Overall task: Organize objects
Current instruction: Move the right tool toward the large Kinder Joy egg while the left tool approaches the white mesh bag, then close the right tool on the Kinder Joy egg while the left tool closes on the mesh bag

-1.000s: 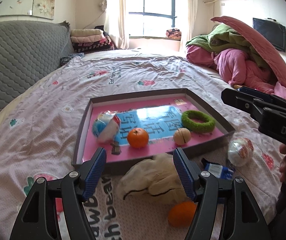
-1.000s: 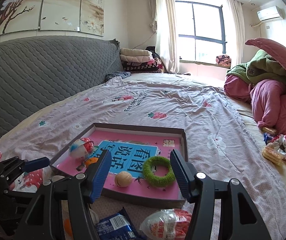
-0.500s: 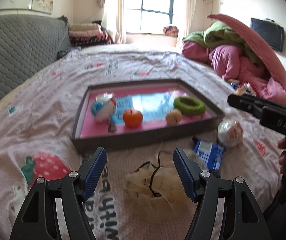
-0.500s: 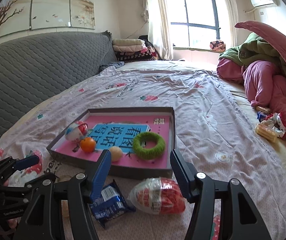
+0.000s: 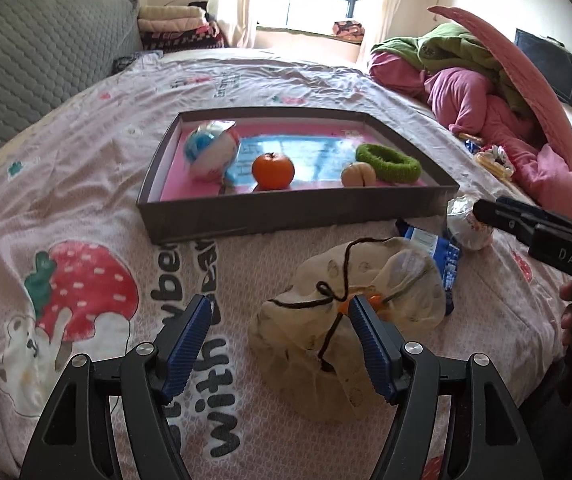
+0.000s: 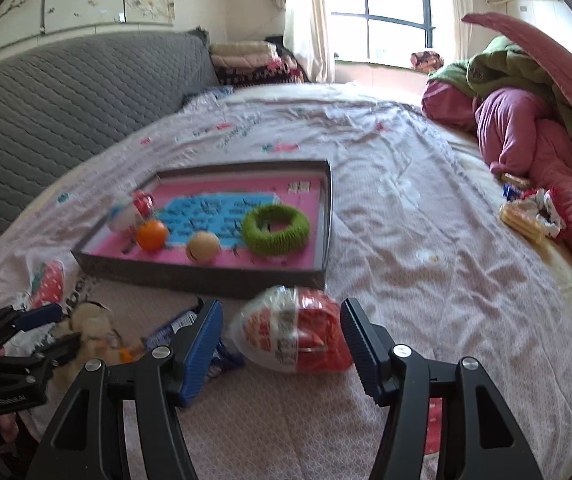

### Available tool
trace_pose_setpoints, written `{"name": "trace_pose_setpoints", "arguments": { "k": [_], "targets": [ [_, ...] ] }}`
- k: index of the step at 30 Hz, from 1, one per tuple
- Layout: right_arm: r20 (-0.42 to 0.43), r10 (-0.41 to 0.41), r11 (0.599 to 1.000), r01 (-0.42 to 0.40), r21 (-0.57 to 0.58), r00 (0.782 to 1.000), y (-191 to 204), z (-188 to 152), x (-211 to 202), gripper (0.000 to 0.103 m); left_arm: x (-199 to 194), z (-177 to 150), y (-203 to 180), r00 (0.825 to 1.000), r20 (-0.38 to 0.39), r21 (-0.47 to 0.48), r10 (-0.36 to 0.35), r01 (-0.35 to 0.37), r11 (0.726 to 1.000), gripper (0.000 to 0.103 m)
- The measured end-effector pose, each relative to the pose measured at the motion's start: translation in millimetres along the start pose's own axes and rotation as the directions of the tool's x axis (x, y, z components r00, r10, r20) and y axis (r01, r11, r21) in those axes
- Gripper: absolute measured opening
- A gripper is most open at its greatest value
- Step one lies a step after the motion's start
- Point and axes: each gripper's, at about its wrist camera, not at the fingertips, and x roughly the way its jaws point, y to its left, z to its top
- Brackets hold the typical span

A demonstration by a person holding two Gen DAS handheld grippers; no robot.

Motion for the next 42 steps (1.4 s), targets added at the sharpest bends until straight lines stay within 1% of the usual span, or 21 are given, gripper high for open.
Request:
{"name": "trace_pose_setpoints", "arguments": {
  "k": [4, 8, 11, 14, 17, 18, 19, 20, 22, 25, 28, 32, 34, 39, 42],
  "targets": [
    [-0.040, -0.009, 1.000, 0.009, -0.002, 0.999, -1.4, -4.8, 9.5, 0.061, 2.3, -3.1, 6.1, 1.000, -0.013, -0.019, -0.006, 0.006, 1.000, 0.073],
    [-0.052, -0.022, 1.000, 0.022, 0.015, 0.998, -5.2, -5.2, 14.7, 0.061, 8.0, -2.6, 14.4, 0.999, -0.027, -0.049, -0.020, 0.019, 0.999, 0.073],
    [-0.053, -0.012, 0.999, 0.014, 0.034, 0.999, -6.7, -3.3, 16.5, 0.061, 13.2, -1.6, 19.1, 0.999, -0.033, -0.069, -0.042, 0.040, 0.997, 0.073],
    [-0.055, -0.013, 0.999, 0.015, 0.041, 0.998, -7.4, -2.5, 18.1, 0.061, 17.0, -1.8, 21.5, 0.996, -0.042, -0.097, -0.083, 0.079, 0.992, 0.072],
    [-0.055, -0.014, 0.999, 0.016, 0.046, 0.998, -8.2, -1.3, 19.0, 0.061, 19.3, -1.0, 21.2, 0.995, -0.041, -0.100, -0.089, 0.084, 0.991, 0.064],
    [-0.056, -0.017, 0.999, 0.020, 0.045, 0.998, -8.2, -1.1, 19.7, 0.061, 19.4, -0.8, 20.4, 0.995, -0.040, -0.098, -0.093, 0.089, 0.991, 0.057],
    [-0.057, -0.019, 0.999, 0.021, 0.046, 0.998, -8.1, -1.2, 20.1, 0.061, 19.5, -0.7, 19.7, 0.994, -0.039, -0.096, -0.099, 0.095, 0.991, 0.046],
    [-0.059, -0.020, 0.999, 0.022, 0.045, 0.998, -7.7, -0.9, 21.0, 0.063, 20.2, -0.5, 18.3, 0.993, -0.042, -0.091, -0.108, 0.104, 0.990, 0.042],
    [-0.069, -0.028, 0.999, 0.031, 0.039, 0.997, -6.4, -0.9, 24.1, 0.064, 20.8, -1.0, 14.3, 0.993, -0.045, -0.071, -0.107, 0.104, 0.992, 0.035],
    [-0.068, -0.046, 0.999, 0.047, 0.019, 0.997, -2.9, 0.0, 26.4, 0.065, 17.5, -1.7, 6.2, 0.995, -0.034, -0.029, -0.098, 0.097, 0.995, 0.029],
    [-0.070, -0.057, 0.998, 0.058, 0.007, 0.996, -1.1, 0.1, 29.4, 0.066, 16.4, -2.4, -2.0, 0.995, -0.031, 0.007, -0.098, 0.099, 0.995, 0.024],
    [-0.070, -0.055, 0.998, 0.057, 0.022, 0.996, -3.5, 1.8, 33.9, 0.068, 17.7, -3.3, -5.8, 0.994, -0.035, 0.024, -0.099, 0.100, 0.995, 0.022],
    [-0.071, -0.053, 0.998, 0.055, 0.033, 0.996, -5.2, 2.7, 36.3, 0.069, 20.7, -3.1, -3.7, 0.994, -0.039, 0.011, -0.100, 0.100, 0.995, 0.022],
    [-0.074, -0.045, 0.997, 0.049, 0.055, 0.996, -7.3, 4.8, 41.7, 0.073, 25.6, -0.4, 6.3, 0.991, -0.041, -0.054, -0.127, 0.125, 0.991, 0.022],
    [-0.112, -0.062, 0.996, 0.069, 0.061, 0.992, -9.1, 2.7, 49.8, 0.073, 27.8, 0.6, 9.5, 0.990, -0.039, -0.075, -0.134, 0.131, 0.989, 0.022]
  ]
}}
